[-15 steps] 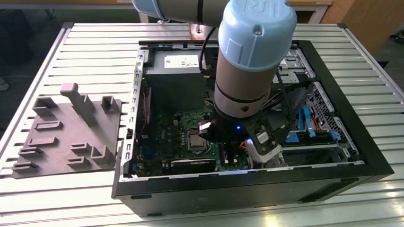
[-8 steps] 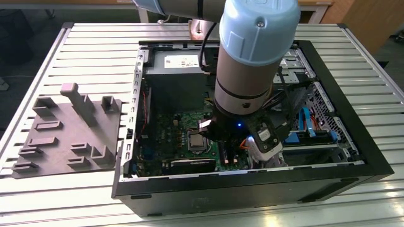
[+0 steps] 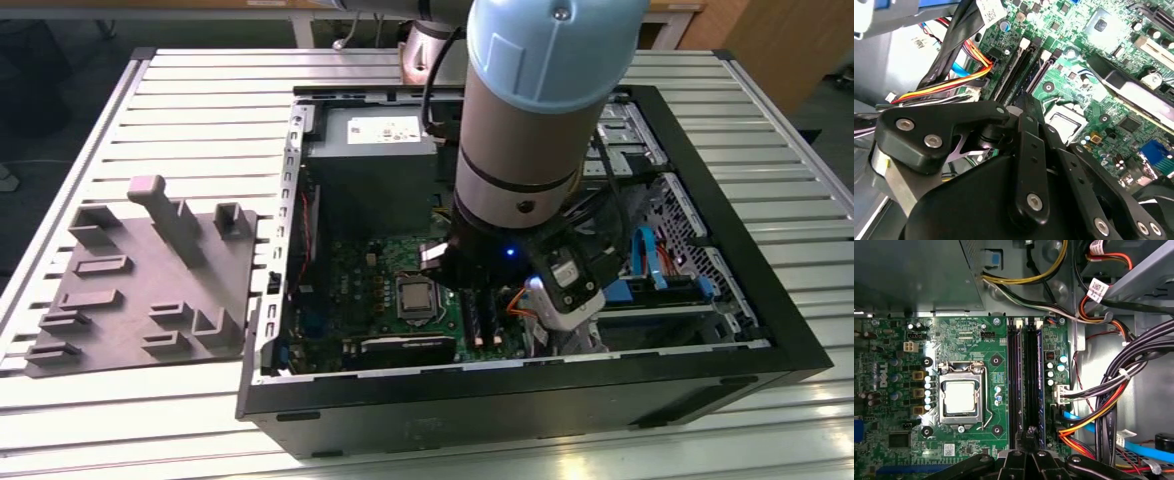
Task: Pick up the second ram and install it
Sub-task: 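Press down the second ram until it locks into place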
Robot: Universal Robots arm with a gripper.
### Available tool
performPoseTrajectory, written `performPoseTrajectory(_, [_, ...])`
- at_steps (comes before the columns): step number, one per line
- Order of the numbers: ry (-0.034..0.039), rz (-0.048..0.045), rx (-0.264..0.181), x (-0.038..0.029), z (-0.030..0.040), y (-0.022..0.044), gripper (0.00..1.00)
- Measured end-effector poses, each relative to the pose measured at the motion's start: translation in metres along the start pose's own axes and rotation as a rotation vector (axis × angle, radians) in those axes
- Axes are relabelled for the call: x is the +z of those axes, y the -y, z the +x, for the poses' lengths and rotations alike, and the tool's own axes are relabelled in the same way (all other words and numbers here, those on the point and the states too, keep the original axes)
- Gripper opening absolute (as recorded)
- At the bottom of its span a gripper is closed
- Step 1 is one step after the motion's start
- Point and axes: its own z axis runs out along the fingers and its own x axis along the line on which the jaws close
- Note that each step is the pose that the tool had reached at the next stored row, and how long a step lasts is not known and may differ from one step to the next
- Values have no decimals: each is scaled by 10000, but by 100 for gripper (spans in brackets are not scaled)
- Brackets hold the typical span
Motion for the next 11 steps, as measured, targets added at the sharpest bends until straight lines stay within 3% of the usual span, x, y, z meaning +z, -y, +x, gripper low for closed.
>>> performPoseTrajectory(6, [-1,-5,0,-2,0,-7,11])
performPoseTrajectory(11, [-1,-8,0,4,3,-81,11])
